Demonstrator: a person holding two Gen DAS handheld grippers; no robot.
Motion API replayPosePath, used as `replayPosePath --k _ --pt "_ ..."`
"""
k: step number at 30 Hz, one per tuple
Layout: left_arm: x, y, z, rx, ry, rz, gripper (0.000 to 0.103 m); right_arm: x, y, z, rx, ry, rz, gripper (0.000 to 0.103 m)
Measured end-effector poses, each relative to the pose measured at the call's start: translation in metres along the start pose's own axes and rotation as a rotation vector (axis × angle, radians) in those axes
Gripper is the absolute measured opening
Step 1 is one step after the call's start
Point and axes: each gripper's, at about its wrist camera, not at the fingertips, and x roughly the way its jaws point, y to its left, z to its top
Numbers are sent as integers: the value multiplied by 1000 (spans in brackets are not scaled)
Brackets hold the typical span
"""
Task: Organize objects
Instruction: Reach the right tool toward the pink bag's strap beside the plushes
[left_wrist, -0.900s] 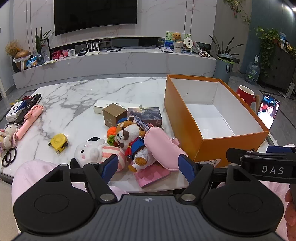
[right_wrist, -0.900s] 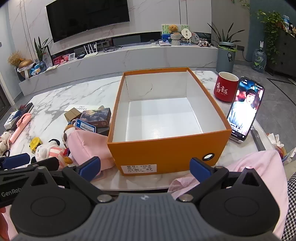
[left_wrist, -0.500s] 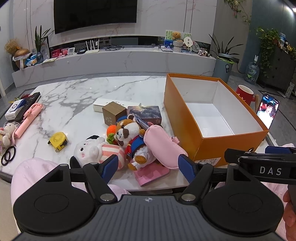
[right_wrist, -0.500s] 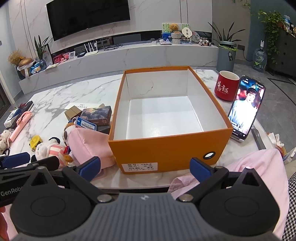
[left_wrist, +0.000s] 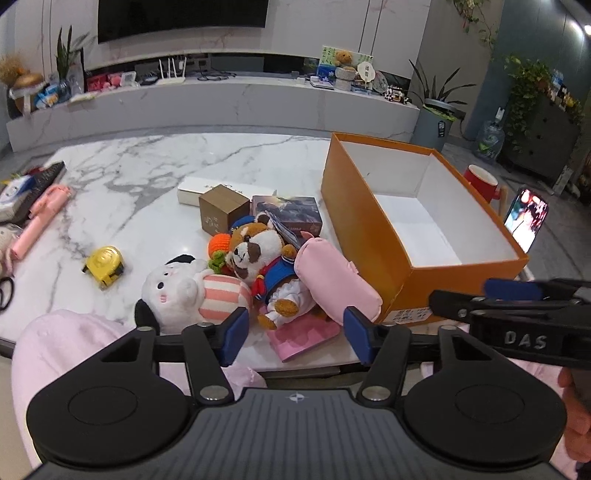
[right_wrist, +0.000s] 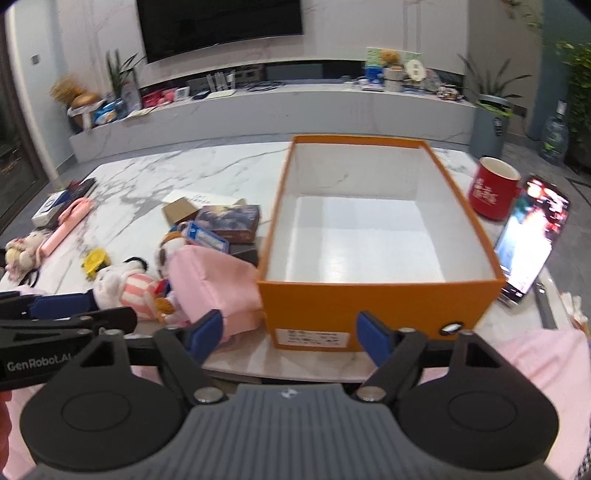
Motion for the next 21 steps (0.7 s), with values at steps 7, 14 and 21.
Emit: replayPosePath --k 7,14,21 --pt "8 9 18 -50 -26 -48 48 16 16 11 -14 46 91 43" --pt "32 19 30 -50 31 -25 34 35 34 36 -42 47 121 40" --pt "50 38 37 -74 75 -47 29 70 47 66 -30 85 153 41"
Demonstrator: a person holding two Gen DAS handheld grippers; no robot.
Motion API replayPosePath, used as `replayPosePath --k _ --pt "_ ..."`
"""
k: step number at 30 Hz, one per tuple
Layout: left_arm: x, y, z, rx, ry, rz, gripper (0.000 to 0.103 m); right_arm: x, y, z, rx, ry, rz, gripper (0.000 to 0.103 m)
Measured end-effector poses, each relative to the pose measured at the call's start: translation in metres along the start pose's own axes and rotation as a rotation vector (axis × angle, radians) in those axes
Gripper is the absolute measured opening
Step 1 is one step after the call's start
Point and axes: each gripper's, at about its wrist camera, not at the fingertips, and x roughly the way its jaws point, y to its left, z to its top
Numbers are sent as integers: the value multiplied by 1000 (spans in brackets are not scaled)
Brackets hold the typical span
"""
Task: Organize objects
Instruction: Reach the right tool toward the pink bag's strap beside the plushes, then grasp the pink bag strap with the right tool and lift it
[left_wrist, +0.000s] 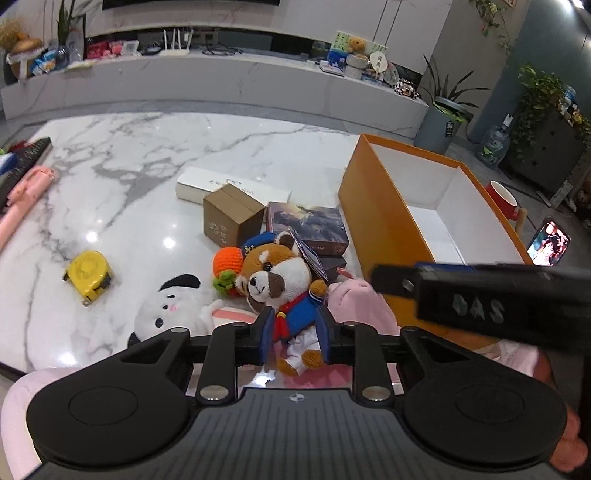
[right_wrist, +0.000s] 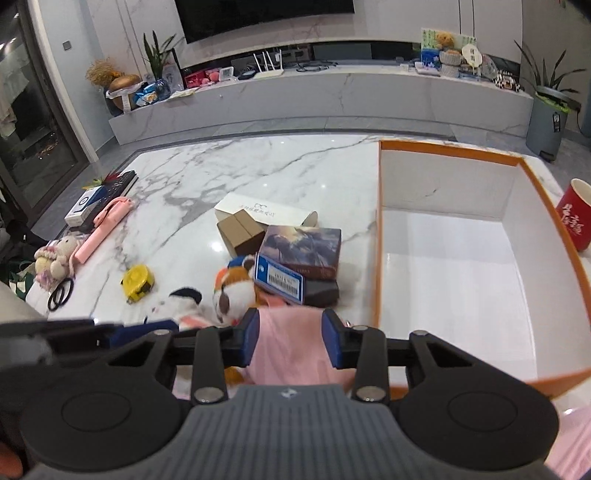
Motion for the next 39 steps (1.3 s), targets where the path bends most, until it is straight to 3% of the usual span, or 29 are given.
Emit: replayPosePath --k 6,10,22,32,35,39 --pt "9 1 3 10 33 -17 29 31 11 15 10 68 21 40" --pt "8 1 -1 21 55 -32 29 37 11 8 26 111 32 34" --pt "-3 -15 -54 58 150 -93 30 -2 -12 -58 59 186 -3 28" --pt "4 -32 -72 154 113 -164 29 -18 -35 -86 127 193 22 34" --pt "5 -38 -74 171 98 -186 29 -21 -38 -83 142 166 24 44" --pt "6 -46 -75 190 75 -210 29 -13 -30 -76 98 163 47 49"
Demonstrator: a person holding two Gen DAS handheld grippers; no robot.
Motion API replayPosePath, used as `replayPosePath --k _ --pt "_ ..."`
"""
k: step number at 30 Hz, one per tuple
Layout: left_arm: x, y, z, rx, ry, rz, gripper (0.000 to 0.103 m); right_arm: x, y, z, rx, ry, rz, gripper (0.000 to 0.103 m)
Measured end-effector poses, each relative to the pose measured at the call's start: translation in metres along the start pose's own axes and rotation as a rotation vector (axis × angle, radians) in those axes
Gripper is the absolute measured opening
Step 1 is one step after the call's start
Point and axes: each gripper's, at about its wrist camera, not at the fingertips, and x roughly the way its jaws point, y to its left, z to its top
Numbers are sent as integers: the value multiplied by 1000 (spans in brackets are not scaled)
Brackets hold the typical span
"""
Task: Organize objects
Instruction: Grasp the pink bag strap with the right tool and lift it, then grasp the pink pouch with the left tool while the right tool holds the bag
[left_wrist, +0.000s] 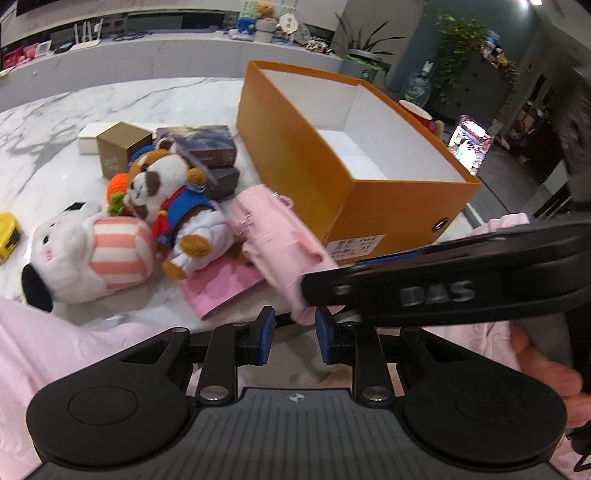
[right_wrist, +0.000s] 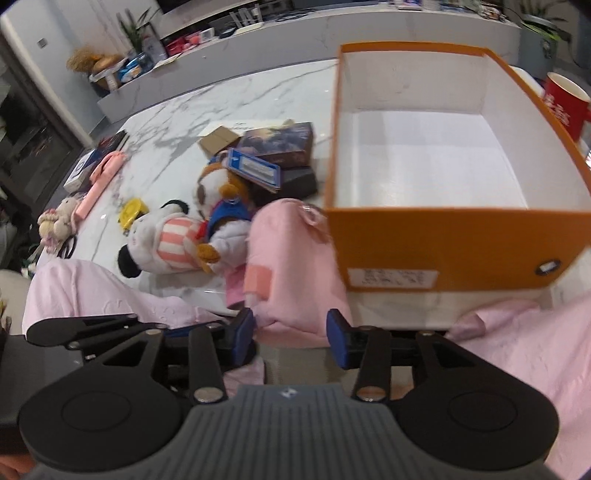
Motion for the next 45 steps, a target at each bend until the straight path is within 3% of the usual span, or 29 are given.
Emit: replayPosePath --k 5,11,12,13,19,21,25,30,34,40,45 --pt "3 -4 3 17 -3 -9 29 9 10 14 -15 -8 17 54" --pt "0 2 11 40 31 31 30 32 20 33 -68 5 -43 51" --pt "0 4 13 45 42 37 35 35 19 33 -66 17 -46 48" --pt "1 5 14 49 57 37 45 37 17 32 -61 24 -39 37" --pt "2 -5 11 159 116 -9 67 20 -3 22 9 35 1 24" --pt "1 -12 8 210 138 -37 69 13 -13 15 44 50 24 23" --pt "-4 -22 2 292 165 4 64 2 -35 0 121 96 39 21" --pt "-2 -16 8 231 150 26 63 2 -53 -14 164 118 50 24" --pt "10 -28 11 271 134 33 43 2 -47 -12 126 87 70 35" --pt "18 -40 11 307 122 14 41 -6 -40 2 37 5 61 41" --pt "21 -44 15 310 102 28 41 6 -36 4 5 24 76 41"
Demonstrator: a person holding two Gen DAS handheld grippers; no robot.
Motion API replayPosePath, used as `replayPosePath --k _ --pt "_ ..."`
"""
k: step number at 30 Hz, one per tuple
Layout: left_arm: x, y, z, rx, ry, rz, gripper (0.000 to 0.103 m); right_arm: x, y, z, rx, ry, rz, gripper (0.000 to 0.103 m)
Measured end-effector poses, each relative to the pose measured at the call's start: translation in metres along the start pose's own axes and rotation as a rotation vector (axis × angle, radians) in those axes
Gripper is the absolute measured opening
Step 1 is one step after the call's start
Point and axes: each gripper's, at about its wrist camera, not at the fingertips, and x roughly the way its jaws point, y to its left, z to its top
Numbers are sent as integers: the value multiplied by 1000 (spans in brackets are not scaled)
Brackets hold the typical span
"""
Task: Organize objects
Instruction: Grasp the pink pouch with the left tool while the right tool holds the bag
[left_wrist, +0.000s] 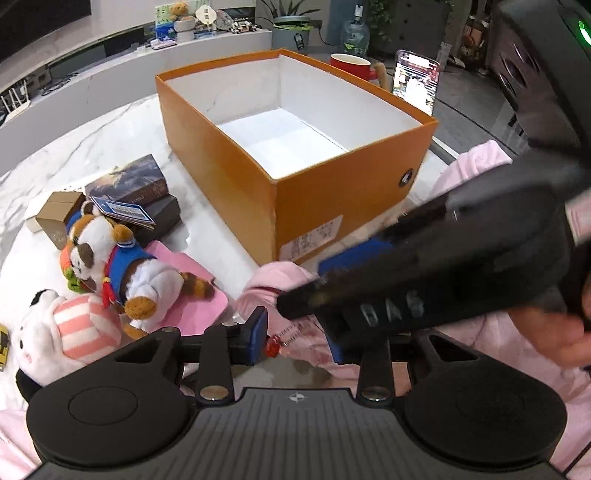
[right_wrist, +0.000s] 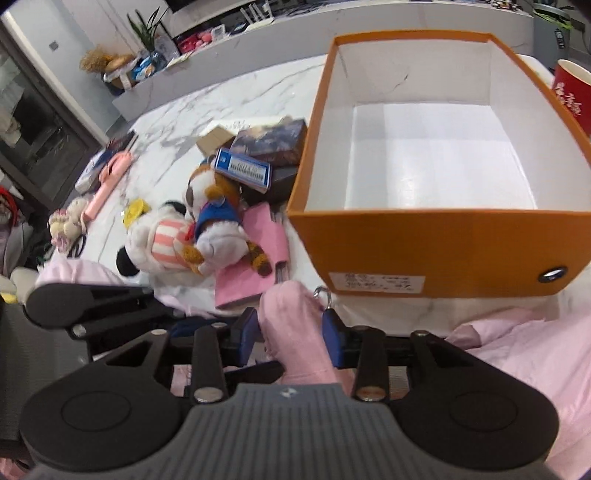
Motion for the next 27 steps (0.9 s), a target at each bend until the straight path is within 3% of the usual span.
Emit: replayPosePath --k 5,7,11,15,22,27 --pt "1 -3 0 35 22 10 41 2 -8 -4 -3 15 -17 41" --pt "-1 -3 0 52 26 24 41 1 -12 -4 2 22 -5 33" --pt "2 -2 0 118 46 126 45 -6 -16 -6 5 7 -20 24" --pt "21 -3 4 195 79 248 45 -11 -22 -7 21 6 -15 24" --pt "60 -11 17 272 112 304 45 -7 -30 -3 62 14 -11 24" --pt "69 -8 19 299 105 358 32 -5 -35 -3 80 21 2 25"
